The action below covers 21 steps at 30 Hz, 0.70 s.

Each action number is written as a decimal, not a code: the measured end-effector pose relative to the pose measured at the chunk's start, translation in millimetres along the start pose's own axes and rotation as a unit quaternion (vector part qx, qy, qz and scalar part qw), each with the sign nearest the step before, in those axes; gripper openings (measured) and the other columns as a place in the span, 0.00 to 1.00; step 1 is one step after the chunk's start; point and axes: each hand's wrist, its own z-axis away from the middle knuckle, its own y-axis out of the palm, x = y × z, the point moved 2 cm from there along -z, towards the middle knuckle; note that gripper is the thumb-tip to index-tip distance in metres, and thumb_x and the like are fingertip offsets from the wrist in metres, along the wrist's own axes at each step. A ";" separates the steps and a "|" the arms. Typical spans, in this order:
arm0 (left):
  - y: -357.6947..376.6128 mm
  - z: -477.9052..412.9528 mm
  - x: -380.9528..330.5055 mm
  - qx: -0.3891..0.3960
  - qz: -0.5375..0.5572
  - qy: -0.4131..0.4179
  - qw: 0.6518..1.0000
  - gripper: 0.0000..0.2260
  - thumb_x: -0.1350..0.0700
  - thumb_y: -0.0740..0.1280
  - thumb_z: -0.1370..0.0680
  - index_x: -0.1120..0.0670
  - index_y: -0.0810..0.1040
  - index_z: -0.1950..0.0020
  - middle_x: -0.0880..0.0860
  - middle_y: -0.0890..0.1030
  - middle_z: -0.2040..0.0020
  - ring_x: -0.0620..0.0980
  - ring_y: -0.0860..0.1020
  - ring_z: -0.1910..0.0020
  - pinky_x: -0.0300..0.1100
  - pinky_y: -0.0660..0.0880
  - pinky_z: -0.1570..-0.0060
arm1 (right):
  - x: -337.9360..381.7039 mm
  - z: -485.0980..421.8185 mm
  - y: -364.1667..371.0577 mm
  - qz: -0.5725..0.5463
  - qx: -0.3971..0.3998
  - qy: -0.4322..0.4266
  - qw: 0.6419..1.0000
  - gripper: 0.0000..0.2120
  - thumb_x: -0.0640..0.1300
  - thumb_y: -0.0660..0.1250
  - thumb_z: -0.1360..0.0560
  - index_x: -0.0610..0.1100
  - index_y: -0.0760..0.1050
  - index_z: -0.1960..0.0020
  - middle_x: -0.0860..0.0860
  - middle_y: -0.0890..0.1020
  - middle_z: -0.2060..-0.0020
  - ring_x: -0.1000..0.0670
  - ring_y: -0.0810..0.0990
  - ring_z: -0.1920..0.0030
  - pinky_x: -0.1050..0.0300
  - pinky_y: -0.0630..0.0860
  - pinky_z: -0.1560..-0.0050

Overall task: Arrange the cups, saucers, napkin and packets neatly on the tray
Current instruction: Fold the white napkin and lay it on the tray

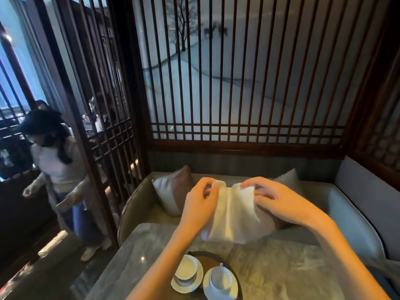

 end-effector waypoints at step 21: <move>2.6 13.0 -27.5 0.106 0.108 0.006 0.988 0.07 0.49 0.67 0.22 0.47 0.82 0.47 0.45 0.84 0.57 0.40 0.82 0.58 0.34 0.78 0.58 | 35.4 5.2 -2.4 0.030 -0.038 -0.116 0.992 0.12 0.58 0.68 0.26 0.57 0.72 0.46 0.62 0.79 0.52 0.60 0.79 0.51 0.68 0.77 0.54</move>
